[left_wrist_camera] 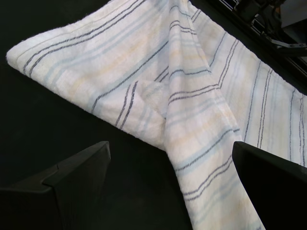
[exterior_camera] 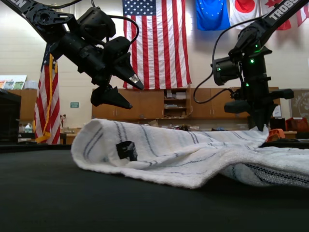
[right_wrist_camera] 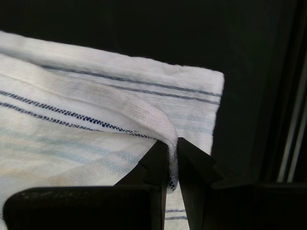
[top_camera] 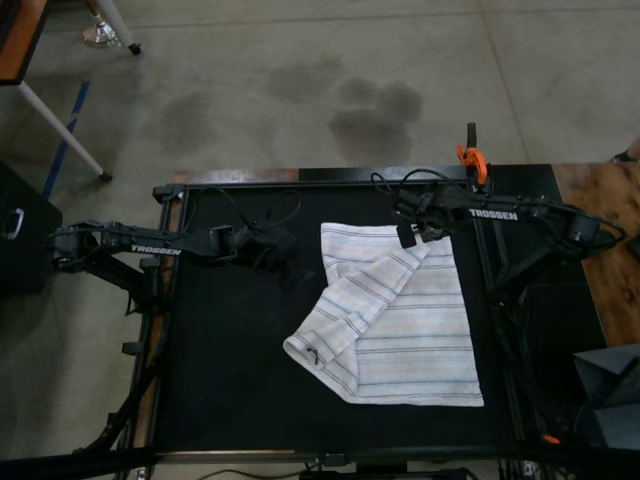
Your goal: Fold the towel
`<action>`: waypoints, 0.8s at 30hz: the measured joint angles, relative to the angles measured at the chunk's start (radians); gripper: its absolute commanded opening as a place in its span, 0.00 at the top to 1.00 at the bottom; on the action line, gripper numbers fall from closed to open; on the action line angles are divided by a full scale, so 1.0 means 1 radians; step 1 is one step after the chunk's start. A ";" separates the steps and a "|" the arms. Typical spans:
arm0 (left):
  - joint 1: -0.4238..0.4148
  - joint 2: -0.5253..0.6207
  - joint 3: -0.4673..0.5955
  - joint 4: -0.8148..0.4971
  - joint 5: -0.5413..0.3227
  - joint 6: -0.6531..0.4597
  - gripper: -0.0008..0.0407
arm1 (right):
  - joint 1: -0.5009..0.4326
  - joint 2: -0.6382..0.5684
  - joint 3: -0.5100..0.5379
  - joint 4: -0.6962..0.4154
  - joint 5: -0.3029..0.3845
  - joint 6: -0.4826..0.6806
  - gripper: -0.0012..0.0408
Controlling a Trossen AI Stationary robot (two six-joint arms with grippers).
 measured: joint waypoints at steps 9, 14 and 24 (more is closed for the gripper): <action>0.000 0.000 0.000 0.000 0.000 0.000 0.13 | -0.051 0.000 -0.041 0.094 0.031 -0.018 0.94; 0.000 0.000 0.000 0.000 0.000 0.000 0.13 | -0.087 0.000 -0.059 0.102 0.066 -0.020 0.93; 0.000 0.000 0.000 0.000 0.000 -0.001 0.13 | -0.134 0.000 -0.072 0.103 0.080 -0.035 0.86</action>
